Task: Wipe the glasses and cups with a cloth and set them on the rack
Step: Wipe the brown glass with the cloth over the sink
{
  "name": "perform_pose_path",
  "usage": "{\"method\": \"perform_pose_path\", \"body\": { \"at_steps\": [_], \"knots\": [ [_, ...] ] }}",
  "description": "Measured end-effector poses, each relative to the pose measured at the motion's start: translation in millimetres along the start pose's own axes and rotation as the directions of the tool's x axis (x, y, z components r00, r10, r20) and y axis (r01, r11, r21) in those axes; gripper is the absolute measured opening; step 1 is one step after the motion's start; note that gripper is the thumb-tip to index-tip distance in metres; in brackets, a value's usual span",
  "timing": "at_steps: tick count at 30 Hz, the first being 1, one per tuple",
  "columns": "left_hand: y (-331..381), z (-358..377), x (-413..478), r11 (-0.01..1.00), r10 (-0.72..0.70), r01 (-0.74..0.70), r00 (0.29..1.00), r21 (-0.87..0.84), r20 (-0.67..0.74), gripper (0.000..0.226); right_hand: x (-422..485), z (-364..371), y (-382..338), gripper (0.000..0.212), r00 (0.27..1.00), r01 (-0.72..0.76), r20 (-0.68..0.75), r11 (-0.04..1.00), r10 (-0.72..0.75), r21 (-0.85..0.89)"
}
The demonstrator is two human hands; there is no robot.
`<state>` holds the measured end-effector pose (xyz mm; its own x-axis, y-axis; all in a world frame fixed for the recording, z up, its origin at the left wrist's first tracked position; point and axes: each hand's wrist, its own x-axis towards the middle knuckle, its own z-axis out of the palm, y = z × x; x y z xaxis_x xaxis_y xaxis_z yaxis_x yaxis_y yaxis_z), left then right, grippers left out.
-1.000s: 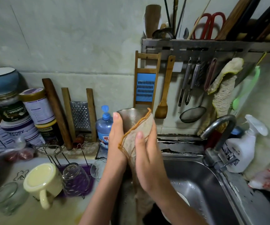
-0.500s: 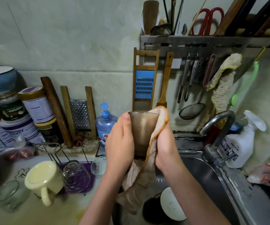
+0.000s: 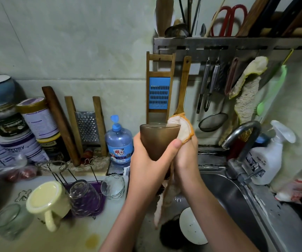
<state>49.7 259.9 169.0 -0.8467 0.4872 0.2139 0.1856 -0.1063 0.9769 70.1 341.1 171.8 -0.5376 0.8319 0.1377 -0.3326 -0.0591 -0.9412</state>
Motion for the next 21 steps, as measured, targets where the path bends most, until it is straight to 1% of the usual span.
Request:
{"method": "perform_pose_path", "body": {
  "at_steps": [1, 2, 3, 4, 5, 6, 7, 8, 9, 10, 11, 12, 13, 14, 15, 16, 17, 18, 19, 20, 21],
  "knots": [
    [-1, 0, 1, 0.998, -0.037, 0.037, 0.999, -0.041, 0.001, 0.068, 2, -1, 1, 0.030, 1.000, -0.015, 0.027, 0.997, 0.013, 0.071],
    [-3, -1, 4, 0.992, -0.075, 0.077, 0.997, -0.098, 0.027, 0.066, 7, -2, 3, 0.028, 0.998, -0.059, 0.030, 0.993, 0.057, 0.100],
    [-4, -2, 5, 0.977, -0.119, 0.130, 0.990, -0.170, 0.070, 0.067, 9, -2, 1, 0.022, 0.995, -0.099, 0.040, 0.992, 0.096, 0.082],
    [-5, -3, 6, 0.954, -0.153, 0.178, 0.981, -0.243, 0.121, 0.070, 11, -3, -2, 0.017, 0.986, -0.166, 0.022, 0.981, 0.164, 0.101],
    [-7, -4, 7, 0.930, -0.180, 0.220, 0.971, -0.295, 0.159, 0.073, 10, -4, -4, 0.016, 0.973, -0.223, 0.098, 0.966, 0.211, 0.129],
    [-8, -5, 6, 0.913, -0.191, 0.243, 0.965, -0.329, 0.181, 0.073, 10, -4, -6, 0.021, 0.942, -0.305, 0.194, 0.939, 0.273, 0.159],
    [-8, -5, 6, 0.902, -0.204, 0.258, 0.961, -0.346, 0.186, 0.073, 7, -5, -11, 0.031, 0.911, -0.361, 0.270, 0.919, 0.312, 0.158],
    [-9, -5, 6, 0.897, -0.205, 0.263, 0.960, -0.356, 0.192, 0.073, 3, -3, -16, 0.041, 0.895, -0.379, 0.313, 0.913, 0.318, 0.153],
    [-9, -4, 6, 0.893, -0.203, 0.263, 0.960, -0.366, 0.195, 0.074, 1, -3, -14, 0.045, 0.892, -0.366, 0.337, 0.919, 0.302, 0.144],
    [-8, -4, 7, 0.891, -0.197, 0.255, 0.963, -0.376, 0.187, 0.073, -1, -3, -9, 0.042, 0.912, -0.314, 0.311, 0.942, 0.266, 0.115],
    [-7, -4, 9, 0.897, -0.185, 0.240, 0.967, -0.372, 0.177, 0.070, -6, -2, -5, 0.043, 0.945, -0.212, 0.269, 0.976, 0.189, 0.058],
    [-7, -5, 10, 0.908, -0.166, 0.218, 0.971, -0.358, 0.172, 0.064, -12, 0, -1, 0.051, 0.967, -0.082, 0.240, 0.996, 0.086, -0.029],
    [-8, -7, 11, 0.920, -0.158, 0.206, 0.974, -0.335, 0.164, 0.054, -21, 0, 6, 0.061, 0.965, 0.083, 0.259, 0.983, -0.038, -0.166],
    [-11, -9, 11, 0.934, -0.146, 0.189, 0.977, -0.305, 0.157, 0.037, -32, 1, 11, 0.064, 0.947, 0.227, 0.289, 0.929, -0.141, -0.293],
    [-10, -9, 9, 0.934, -0.166, 0.203, 0.975, -0.293, 0.148, 0.022, -42, 2, 12, 0.064, 0.925, 0.340, 0.311, 0.844, -0.219, -0.416],
    [-12, -13, 9, 0.937, -0.156, 0.192, 0.977, -0.291, 0.143, 0.018, -49, 2, 15, 0.062, 0.903, 0.413, 0.325, 0.772, -0.280, -0.483],
    [-13, -15, 10, 0.929, -0.162, 0.199, 0.977, -0.312, 0.142, 0.019, -53, 1, 14, 0.061, 0.878, 0.468, 0.347, 0.737, -0.329, -0.487],
    [-12, -17, 13, 0.915, -0.162, 0.207, 0.975, -0.348, 0.153, 0.020, -51, 0, 13, 0.061, 0.859, 0.502, 0.361, 0.735, -0.363, -0.456],
    [-9, -18, 15, 0.892, -0.177, 0.237, 0.967, -0.384, 0.184, 0.025, -45, 1, 9, 0.060, 0.849, 0.508, 0.374, 0.771, -0.374, -0.384],
    [-6, -18, 19, 0.883, -0.171, 0.242, 0.964, -0.402, 0.204, 0.034, -35, 2, 5, 0.058, 0.864, 0.458, 0.371, 0.839, -0.341, -0.295],
    [-2, -16, 21, 0.890, -0.163, 0.237, 0.963, -0.391, 0.213, 0.042, -23, 4, 1, 0.054, 0.886, 0.373, 0.366, 0.905, -0.284, -0.202]
  ]
}}
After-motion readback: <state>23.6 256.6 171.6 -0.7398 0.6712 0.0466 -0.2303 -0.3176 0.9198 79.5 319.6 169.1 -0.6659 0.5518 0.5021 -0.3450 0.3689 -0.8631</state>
